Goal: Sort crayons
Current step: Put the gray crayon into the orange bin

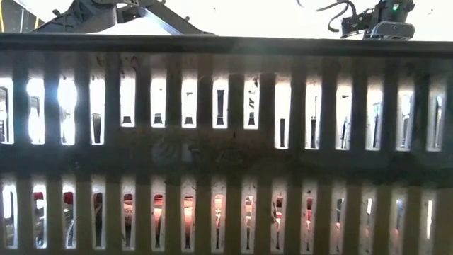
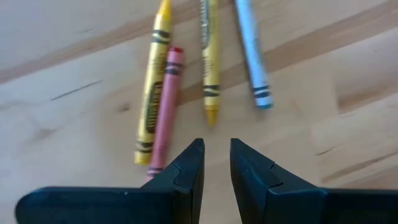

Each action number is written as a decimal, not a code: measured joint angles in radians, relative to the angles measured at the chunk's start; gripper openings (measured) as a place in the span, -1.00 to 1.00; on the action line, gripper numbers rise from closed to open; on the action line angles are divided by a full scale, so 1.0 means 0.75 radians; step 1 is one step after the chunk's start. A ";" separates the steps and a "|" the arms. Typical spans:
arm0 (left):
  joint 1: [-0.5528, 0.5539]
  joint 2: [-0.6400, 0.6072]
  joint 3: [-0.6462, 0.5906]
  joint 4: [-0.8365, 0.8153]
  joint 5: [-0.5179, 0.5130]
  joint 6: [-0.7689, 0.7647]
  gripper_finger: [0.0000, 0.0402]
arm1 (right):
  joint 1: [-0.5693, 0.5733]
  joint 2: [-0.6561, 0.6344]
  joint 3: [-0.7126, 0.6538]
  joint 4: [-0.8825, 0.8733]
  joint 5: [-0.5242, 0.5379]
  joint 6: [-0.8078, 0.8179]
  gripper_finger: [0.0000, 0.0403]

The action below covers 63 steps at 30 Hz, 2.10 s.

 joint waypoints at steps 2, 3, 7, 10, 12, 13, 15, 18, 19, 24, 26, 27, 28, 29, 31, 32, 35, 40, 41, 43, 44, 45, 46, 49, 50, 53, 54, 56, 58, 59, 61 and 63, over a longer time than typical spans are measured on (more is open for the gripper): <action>0.000 0.000 0.000 -0.038 -0.003 0.033 -0.69 | 0.001 0.000 0.000 0.000 0.006 0.000 -0.48; 0.001 0.000 0.000 -0.071 -0.003 0.056 -0.69 | 0.000 0.000 0.000 0.000 0.015 0.000 -0.48; -0.004 0.000 0.000 -0.215 -0.003 0.173 -0.69 | 0.001 0.000 0.000 0.001 0.028 0.001 -0.48; -0.006 0.000 0.000 -0.297 0.012 0.255 -0.69 | 0.001 0.000 0.000 0.008 0.028 0.007 -0.48; -0.006 -0.004 0.000 -0.316 0.036 0.300 -0.69 | 0.000 0.000 0.000 0.016 0.033 0.010 -0.48; -0.006 -0.012 -0.001 -0.322 0.038 0.322 -0.69 | 0.000 0.000 0.000 0.020 0.045 0.010 -0.48; -0.004 -0.047 -0.002 -0.319 0.040 0.362 -0.69 | 0.000 0.000 0.000 0.025 0.060 0.012 -0.48; 0.019 -0.117 -0.001 -0.318 0.037 0.422 -0.69 | -0.009 0.000 0.000 0.031 0.059 0.044 -0.48; 0.035 -0.135 0.000 -0.314 0.036 0.451 -0.69 | -0.016 0.000 0.000 0.033 0.059 0.059 -0.48; 0.144 -0.148 0.001 -0.251 0.091 0.575 -0.69 | -0.048 0.000 0.000 0.068 0.050 0.081 -0.48; 0.180 -0.128 0.002 -0.249 0.136 0.609 -0.69 | -0.060 0.000 0.000 0.089 0.047 0.083 -0.48; 0.197 -0.117 0.001 -0.256 0.159 0.628 -0.69 | -0.065 0.000 -0.001 0.102 0.043 0.087 -0.48; 0.208 -0.108 0.000 -0.262 0.168 0.644 -0.69 | -0.071 0.000 0.000 0.108 0.034 0.097 -0.48; 0.214 -0.105 0.000 -0.260 0.176 0.658 -0.69 | -0.078 0.000 0.000 0.112 0.024 0.104 -0.48; 0.223 -0.106 0.000 -0.251 0.208 0.697 -0.69 | -0.089 0.000 0.000 0.125 -0.010 0.105 -0.48; 0.226 -0.106 0.000 -0.232 0.235 0.717 -0.69 | -0.094 0.000 0.000 0.130 -0.025 0.106 -0.48; 0.218 -0.106 0.000 -0.163 0.263 0.755 -0.69 | -0.105 0.000 -0.001 0.152 -0.044 0.106 -0.48; 0.205 -0.099 0.001 -0.117 0.270 0.762 -0.69 | -0.115 0.000 -0.001 0.168 -0.046 0.106 -0.48; 0.203 -0.094 0.001 -0.105 0.271 0.763 -0.69 | -0.115 0.000 -0.001 0.168 -0.046 0.103 -0.48; 0.204 -0.081 0.001 -0.093 0.270 0.761 -0.69 | -0.115 0.000 -0.001 0.168 -0.046 0.093 -0.48; 0.204 -0.071 0.001 -0.073 0.273 0.753 -0.69 | -0.115 0.000 -0.001 0.168 -0.046 0.082 -0.48; 0.204 -0.063 0.001 -0.073 0.281 0.744 -0.69 | -0.114 0.000 -0.001 0.168 -0.045 0.071 -0.48; 0.204 -0.055 0.001 -0.092 0.282 0.742 -0.69 | -0.114 0.000 -0.001 0.165 -0.039 0.066 -0.48; 0.202 -0.040 0.000 -0.099 0.283 0.725 -0.69 | -0.114 -0.002 -0.001 0.142 0.047 0.038 -0.48; 0.201 -0.040 0.000 -0.109 0.283 0.720 -0.69 | -0.113 -0.006 -0.001 0.129 0.098 0.038 -0.48; 0.195 -0.041 0.001 -0.098 0.285 0.728 -0.69 | -0.112 -0.021 -0.001 0.099 0.275 0.071 -0.48; 0.195 -0.041 0.001 -0.105 0.285 0.735 -0.69 | -0.112 -0.026 -0.001 0.090 0.333 0.092 -0.48; 0.193 -0.042 0.001 -0.101 0.290 0.739 -0.69 | -0.112 -0.034 -0.001 0.085 0.447 0.160 -0.48; 0.193 -0.043 0.001 -0.103 0.316 0.744 -0.69 | -0.112 -0.036 -0.001 0.086 0.524 0.217 -0.48; 0.190 -0.043 0.001 -0.103 0.324 0.755 -0.69 | -0.112 -0.036 -0.001 0.088 0.535 0.218 -0.48; 0.182 -0.043 0.001 -0.104 0.324 0.778 -0.69 | -0.112 -0.036 -0.001 0.089 0.518 0.210 -0.48; 0.175 -0.043 0.001 -0.109 0.324 0.795 -0.69 | -0.112 -0.036 -0.001 0.090 0.476 0.217 -0.48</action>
